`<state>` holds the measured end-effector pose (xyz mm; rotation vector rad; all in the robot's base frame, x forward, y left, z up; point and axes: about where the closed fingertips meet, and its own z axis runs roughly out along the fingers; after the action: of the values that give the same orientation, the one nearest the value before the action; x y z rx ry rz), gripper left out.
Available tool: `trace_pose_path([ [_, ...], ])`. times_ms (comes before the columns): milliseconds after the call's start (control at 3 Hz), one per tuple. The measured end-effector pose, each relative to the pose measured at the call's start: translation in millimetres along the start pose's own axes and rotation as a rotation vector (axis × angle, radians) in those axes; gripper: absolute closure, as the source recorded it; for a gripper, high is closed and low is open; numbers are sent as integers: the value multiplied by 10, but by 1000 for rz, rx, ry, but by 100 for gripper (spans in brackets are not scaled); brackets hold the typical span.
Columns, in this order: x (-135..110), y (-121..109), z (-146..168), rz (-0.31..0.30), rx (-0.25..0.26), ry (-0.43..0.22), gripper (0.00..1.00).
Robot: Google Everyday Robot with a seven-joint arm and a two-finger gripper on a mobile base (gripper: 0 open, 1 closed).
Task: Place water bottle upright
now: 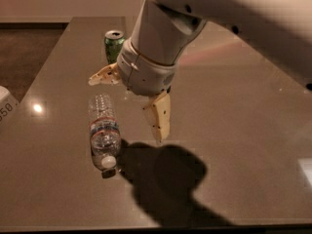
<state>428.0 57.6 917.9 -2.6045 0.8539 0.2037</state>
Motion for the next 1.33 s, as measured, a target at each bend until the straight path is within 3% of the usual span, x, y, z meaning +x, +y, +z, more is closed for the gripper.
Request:
trace_pose_path([
  [333,0,0,0,0,0,0,0],
  [667,-49,-45,5,-66,-38,-4,0],
  [1000,-73,-129,93,-171,-97,-32,0],
  [1333,-40,-222,314,-315,-169,-68,0],
])
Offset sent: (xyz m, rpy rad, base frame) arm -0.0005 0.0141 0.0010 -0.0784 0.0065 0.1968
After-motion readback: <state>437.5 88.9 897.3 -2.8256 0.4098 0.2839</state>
